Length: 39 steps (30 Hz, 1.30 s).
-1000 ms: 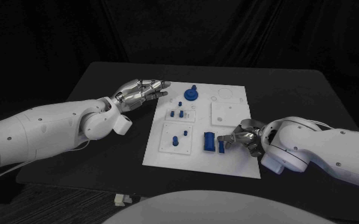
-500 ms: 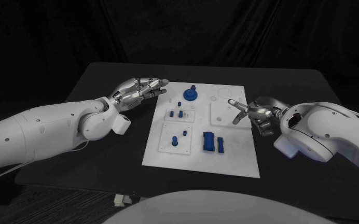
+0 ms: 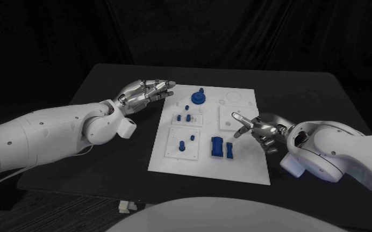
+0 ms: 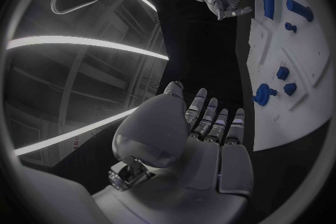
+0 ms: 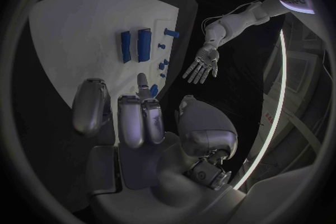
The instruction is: Assemble the parts on the task board
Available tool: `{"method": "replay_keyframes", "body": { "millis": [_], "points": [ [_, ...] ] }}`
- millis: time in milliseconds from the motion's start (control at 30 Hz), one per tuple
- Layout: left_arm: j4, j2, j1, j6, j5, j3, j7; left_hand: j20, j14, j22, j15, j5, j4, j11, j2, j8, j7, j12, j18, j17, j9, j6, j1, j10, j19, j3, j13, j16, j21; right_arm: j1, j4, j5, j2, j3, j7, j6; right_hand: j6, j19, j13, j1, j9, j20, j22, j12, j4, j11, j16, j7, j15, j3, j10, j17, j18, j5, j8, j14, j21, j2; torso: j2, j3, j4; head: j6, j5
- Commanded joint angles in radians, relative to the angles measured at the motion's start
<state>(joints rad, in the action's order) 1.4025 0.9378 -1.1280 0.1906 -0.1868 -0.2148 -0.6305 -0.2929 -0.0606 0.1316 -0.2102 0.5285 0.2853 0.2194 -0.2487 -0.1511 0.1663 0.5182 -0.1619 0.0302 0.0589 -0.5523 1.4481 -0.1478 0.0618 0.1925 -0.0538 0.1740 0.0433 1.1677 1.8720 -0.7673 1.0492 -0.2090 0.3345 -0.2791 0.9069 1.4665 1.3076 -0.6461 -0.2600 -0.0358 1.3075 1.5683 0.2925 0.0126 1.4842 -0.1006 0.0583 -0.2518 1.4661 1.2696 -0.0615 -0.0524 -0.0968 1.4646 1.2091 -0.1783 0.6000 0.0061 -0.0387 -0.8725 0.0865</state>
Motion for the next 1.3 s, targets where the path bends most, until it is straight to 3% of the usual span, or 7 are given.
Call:
{"method": "replay_keyframes", "body": {
  "millis": [33,67,100,167,333,667,1300],
  "points": [
    [0.002,0.000,0.001,0.004,0.002,0.001,-0.019,-0.001,-0.007,0.001,-0.002,0.003,0.003,0.001,-0.001,-0.004,0.057,0.006,0.012,0.001,0.001,-0.009,0.008,-0.009,0.006,-0.006,-0.001,0.005,0.006,-0.017,0.004,-0.115,0.000,0.000,-0.042,0.081,-0.007,0.070,0.263,0.001,0.006,-0.007,0.185,0.003,0.000,0.007,0.005,0.000,-0.009,-0.012,0.105,0.007,0.006,0.005,0.004,0.061,0.006,-0.012,0.000,0.0006,0.0007,0.000,0.000],
    [0.002,0.000,0.001,0.004,0.002,0.001,-0.019,-0.001,-0.008,0.002,-0.002,0.004,0.003,0.002,-0.001,-0.004,0.057,0.007,0.012,0.001,0.001,-0.009,0.008,-0.010,0.006,-0.006,-0.001,0.006,0.006,-0.023,0.006,-0.164,0.001,0.000,-0.050,0.087,-0.017,0.071,0.263,-0.004,0.013,-0.007,0.186,0.003,0.000,0.004,0.008,0.003,-0.006,-0.020,0.105,0.015,0.007,0.005,0.011,0.063,0.014,-0.012,0.000,0.0007,0.0010,0.000,0.000],
    [0.002,0.000,0.001,0.004,0.002,0.001,-0.019,-0.001,-0.008,0.002,-0.003,0.004,0.003,0.002,-0.002,-0.004,0.057,0.008,0.013,0.001,0.001,-0.009,0.008,-0.011,0.007,-0.006,-0.001,0.006,0.006,-0.028,0.008,-0.207,0.002,0.000,-0.058,0.088,-0.041,0.071,0.263,-0.010,0.026,0.000,0.187,0.003,-0.001,-0.017,0.010,0.015,0.007,-0.034,0.105,0.019,0.005,0.004,0.025,0.064,0.020,-0.010,0.000,0.0006,0.0006,0.000,-0.001],
    [0.002,0.001,0.002,0.004,0.002,0.001,-0.019,-0.001,-0.008,0.002,-0.003,0.004,0.003,0.002,-0.002,-0.004,0.057,0.008,0.013,0.001,0.001,-0.009,0.008,-0.011,0.007,-0.006,-0.001,0.006,0.006,-0.040,0.015,-0.294,0.007,0.000,-0.078,0.089,-0.049,0.071,0.263,-0.020,0.038,0.005,0.189,0.003,-0.001,-0.032,0.012,0.027,0.021,-0.052,0.105,0.024,0.005,0.005,0.029,0.064,0.028,-0.010,0.000,0.0004,0.0002,0.000,0.000],
    [0.002,0.002,0.002,0.005,0.002,0.001,-0.018,-0.001,-0.008,0.003,-0.003,0.004,0.003,0.002,-0.002,-0.005,0.057,0.008,0.013,0.001,0.001,-0.009,0.008,-0.011,0.007,-0.006,-0.001,0.006,0.007,-0.069,0.038,-0.430,0.020,0.000,-0.125,0.078,-0.050,0.073,0.263,-0.027,0.052,0.011,0.195,0.003,-0.001,-0.041,0.019,0.037,0.028,-0.080,0.105,0.045,0.009,0.005,0.028,0.068,0.059,-0.011,0.000,0.0003,-0.0003,0.000,0.003],
    [0.003,0.005,0.003,0.006,0.002,0.001,-0.015,-0.001,-0.008,0.003,-0.003,0.004,0.003,0.002,-0.002,-0.005,0.057,0.008,0.013,0.001,0.001,-0.009,0.008,-0.011,0.007,-0.006,-0.001,0.006,0.007,-0.099,0.058,-0.550,0.028,0.000,-0.113,0.117,-0.052,0.073,0.263,-0.053,0.069,0.015,0.197,0.003,-0.002,-0.045,0.024,0.042,0.031,-0.102,0.105,0.058,0.011,0.005,0.030,0.070,0.069,-0.020,-0.001,0.0004,-0.0005,0.000,0.006],
    [0.002,0.004,0.004,0.009,0.002,0.001,-0.007,-0.001,-0.007,-0.001,-0.004,0.005,0.003,0.004,-0.003,-0.005,0.059,0.005,0.014,0.001,0.001,-0.008,0.008,-0.013,0.006,-0.007,-0.001,0.005,0.006,-0.104,0.043,-0.569,0.016,0.000,-0.038,0.147,-0.053,0.070,0.263,-0.066,0.087,0.011,0.193,0.003,-0.001,-0.030,0.021,0.030,0.021,-0.127,0.105,0.044,0.010,0.005,0.030,0.067,0.056,-0.037,-0.001,0.0002,-0.0005,0.000,0.004]
  ]
}}
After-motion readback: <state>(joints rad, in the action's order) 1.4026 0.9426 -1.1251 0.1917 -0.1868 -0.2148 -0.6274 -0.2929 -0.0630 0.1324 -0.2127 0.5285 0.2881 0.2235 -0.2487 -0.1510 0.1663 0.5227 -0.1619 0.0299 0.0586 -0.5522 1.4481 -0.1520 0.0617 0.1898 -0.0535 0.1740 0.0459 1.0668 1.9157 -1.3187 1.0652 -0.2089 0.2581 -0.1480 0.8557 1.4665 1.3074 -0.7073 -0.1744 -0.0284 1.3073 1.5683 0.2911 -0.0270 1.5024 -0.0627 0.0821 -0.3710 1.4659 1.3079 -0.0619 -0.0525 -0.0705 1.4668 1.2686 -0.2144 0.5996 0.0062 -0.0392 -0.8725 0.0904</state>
